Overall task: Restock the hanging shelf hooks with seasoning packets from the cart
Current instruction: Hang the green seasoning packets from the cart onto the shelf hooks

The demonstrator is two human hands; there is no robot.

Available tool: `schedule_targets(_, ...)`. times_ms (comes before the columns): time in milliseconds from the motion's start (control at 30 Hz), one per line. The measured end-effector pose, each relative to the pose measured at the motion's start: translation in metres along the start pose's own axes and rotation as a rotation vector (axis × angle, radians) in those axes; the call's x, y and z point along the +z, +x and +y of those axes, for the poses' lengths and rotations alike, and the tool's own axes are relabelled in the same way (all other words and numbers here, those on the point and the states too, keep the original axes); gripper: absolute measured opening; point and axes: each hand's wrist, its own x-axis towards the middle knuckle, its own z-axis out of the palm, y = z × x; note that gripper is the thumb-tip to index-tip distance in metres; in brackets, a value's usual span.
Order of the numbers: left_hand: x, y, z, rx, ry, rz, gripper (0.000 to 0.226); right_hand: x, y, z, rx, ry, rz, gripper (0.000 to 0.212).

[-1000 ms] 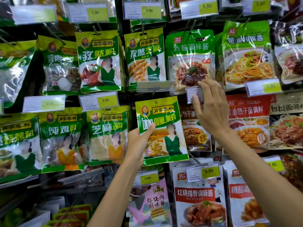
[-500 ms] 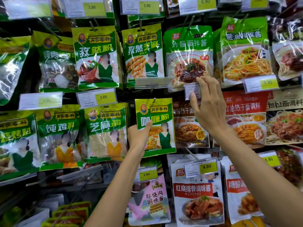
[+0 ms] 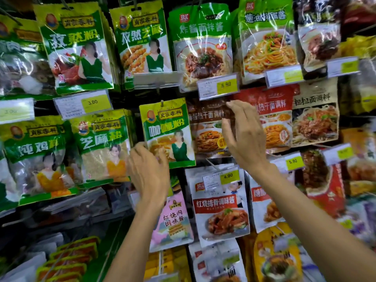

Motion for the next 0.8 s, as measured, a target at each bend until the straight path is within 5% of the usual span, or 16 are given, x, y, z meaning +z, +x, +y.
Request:
schedule_targets(133,0.007,-0.055,0.021,0.178,-0.260,-0.052,0.019,-0.041,-0.080,0.018,0.143,0.039,-0.146,0.029)
schedule_targets(367,0.082,-0.219,0.069,0.304,-0.518,-0.654,0.026,-0.161,-0.244,0.060,0.624,-0.108,-0.348,0.023)
schedule_targets(567,0.154,-0.361,0.090,0.405,-0.485,-1.158,0.022,-0.249,-0.357,0.090,1.076,-0.332,-0.386,0.015)
schedule_targets(800,0.239,-0.480,0.075,0.542,-0.345,-1.505,0.025,-0.308,-0.486,0.107,1.561,-0.605,-0.357,0.023)
